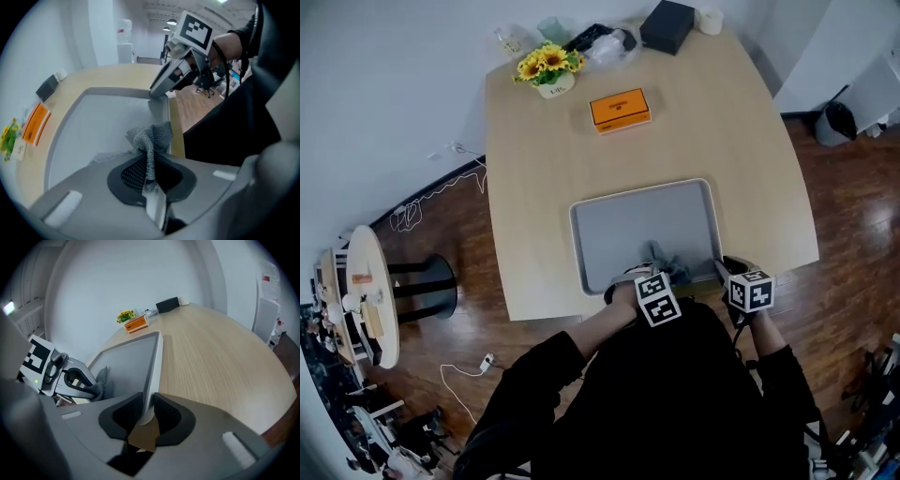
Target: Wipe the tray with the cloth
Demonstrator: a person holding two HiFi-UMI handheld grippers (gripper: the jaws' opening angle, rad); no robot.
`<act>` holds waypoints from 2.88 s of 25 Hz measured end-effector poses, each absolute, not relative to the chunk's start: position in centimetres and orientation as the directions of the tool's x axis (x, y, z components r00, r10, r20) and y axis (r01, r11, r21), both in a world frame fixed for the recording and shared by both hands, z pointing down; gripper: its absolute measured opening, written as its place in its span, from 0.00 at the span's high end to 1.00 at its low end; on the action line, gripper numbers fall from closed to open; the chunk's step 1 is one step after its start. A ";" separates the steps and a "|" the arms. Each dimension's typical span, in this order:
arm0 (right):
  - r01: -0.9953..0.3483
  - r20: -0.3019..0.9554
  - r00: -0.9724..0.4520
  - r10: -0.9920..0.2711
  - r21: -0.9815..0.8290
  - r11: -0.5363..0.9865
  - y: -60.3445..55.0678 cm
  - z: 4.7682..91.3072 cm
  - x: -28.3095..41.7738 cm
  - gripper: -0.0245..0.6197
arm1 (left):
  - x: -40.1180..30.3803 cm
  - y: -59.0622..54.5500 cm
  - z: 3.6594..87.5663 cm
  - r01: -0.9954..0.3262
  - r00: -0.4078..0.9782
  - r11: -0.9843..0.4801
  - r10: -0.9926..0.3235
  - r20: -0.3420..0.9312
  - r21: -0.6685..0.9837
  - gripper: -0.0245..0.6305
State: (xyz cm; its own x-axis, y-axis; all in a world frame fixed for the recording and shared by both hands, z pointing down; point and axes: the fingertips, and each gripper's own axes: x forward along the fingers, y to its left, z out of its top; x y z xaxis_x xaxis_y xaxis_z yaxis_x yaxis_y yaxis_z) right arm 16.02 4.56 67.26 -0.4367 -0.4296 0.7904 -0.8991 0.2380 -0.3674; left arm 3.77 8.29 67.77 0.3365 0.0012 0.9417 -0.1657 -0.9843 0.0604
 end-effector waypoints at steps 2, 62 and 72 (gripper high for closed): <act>-0.899 0.786 -0.438 -0.437 -0.372 0.232 4.6 67.3 16.1 0.84 | 7.9 8.3 67.8 -0.063 0.338 -0.997 0.013 0.941 0.036 0.96; -0.879 0.781 -0.475 -0.406 -0.398 0.261 4.8 67.7 17.1 0.82 | 4.1 -5.0 67.0 -0.367 0.394 -0.930 -0.137 0.909 0.019 0.96; -0.894 0.800 -0.446 -0.401 -0.374 0.249 4.7 67.7 16.4 0.82 | 1.3 8.9 67.6 -0.120 0.406 -0.987 0.048 0.913 0.105 0.96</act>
State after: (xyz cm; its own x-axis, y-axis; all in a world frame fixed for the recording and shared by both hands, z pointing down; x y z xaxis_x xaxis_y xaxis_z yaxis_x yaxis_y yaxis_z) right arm 16.39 4.71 67.68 -0.4461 -0.4011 0.8001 -0.8936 0.2487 -0.3736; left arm 1.30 8.91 67.63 0.4057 0.0476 0.9128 -0.1198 -0.9872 0.1048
